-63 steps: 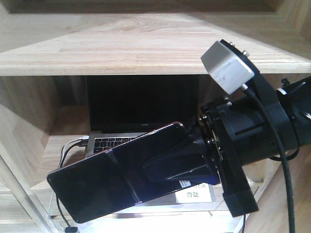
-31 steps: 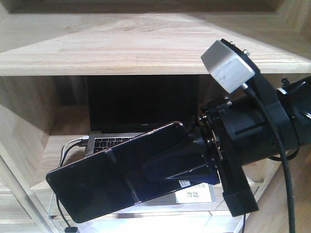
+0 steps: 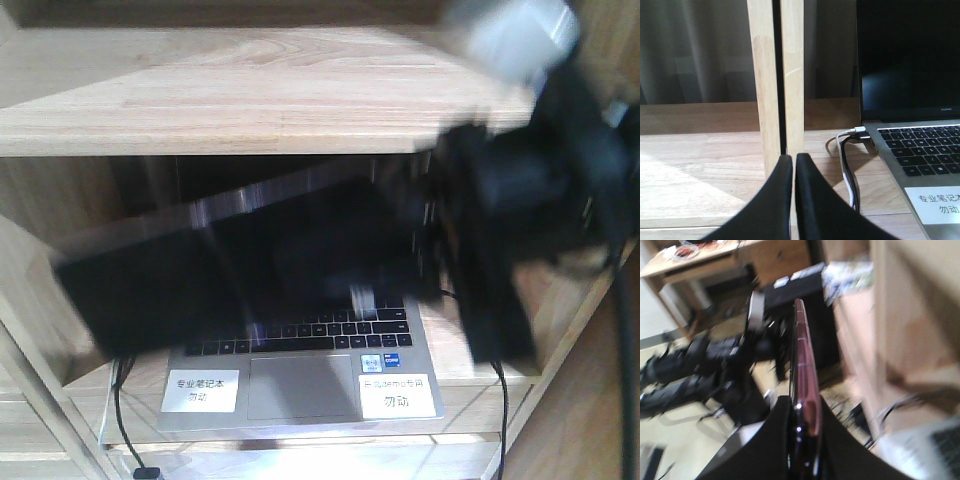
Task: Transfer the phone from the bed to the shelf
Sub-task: 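Raise the right gripper with the phone above the upper shelf board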
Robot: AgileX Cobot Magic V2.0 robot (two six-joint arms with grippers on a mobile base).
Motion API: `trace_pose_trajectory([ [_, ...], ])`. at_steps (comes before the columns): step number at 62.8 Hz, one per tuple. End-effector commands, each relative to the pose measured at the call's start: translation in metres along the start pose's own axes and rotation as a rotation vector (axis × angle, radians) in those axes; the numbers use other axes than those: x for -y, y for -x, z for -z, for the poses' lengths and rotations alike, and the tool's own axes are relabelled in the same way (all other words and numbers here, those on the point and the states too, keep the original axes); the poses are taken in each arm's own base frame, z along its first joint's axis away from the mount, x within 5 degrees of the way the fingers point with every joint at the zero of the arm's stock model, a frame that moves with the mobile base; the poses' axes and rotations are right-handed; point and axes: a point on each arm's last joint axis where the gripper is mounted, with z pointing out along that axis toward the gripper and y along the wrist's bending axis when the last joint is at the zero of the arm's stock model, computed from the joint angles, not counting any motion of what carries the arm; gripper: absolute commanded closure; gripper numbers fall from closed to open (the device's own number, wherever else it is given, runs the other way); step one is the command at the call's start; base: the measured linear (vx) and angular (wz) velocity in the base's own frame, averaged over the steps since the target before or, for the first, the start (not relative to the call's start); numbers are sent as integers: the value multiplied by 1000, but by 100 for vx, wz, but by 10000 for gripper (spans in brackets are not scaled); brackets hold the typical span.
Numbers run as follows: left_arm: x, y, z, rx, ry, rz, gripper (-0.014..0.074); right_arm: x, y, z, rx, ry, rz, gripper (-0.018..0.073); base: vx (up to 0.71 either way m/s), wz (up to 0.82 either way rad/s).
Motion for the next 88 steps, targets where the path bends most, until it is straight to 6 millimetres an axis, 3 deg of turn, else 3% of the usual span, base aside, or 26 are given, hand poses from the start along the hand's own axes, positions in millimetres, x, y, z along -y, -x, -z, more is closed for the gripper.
trace_pose_trajectory([
  [1, -1, 6, 0, 75, 6, 10, 596, -15, 35, 17, 181, -39, 66, 564, 0, 0],
  [20, -1, 6, 0, 75, 6, 10, 596, -6, 79, 29, 332, -183, 137, 564, 0, 0],
  [48, -1, 6, 0, 75, 6, 10, 596, 49, 130, 5, 387, -177, 133, 564, 0, 0],
  [65, -1, 6, 0, 75, 6, 10, 596, 88, 140, -15, 406, -192, 101, 564, 0, 0],
  [88, -1, 6, 0, 75, 6, 10, 596, 129, 126, -37, 341, -281, 75, 564, 0, 0],
])
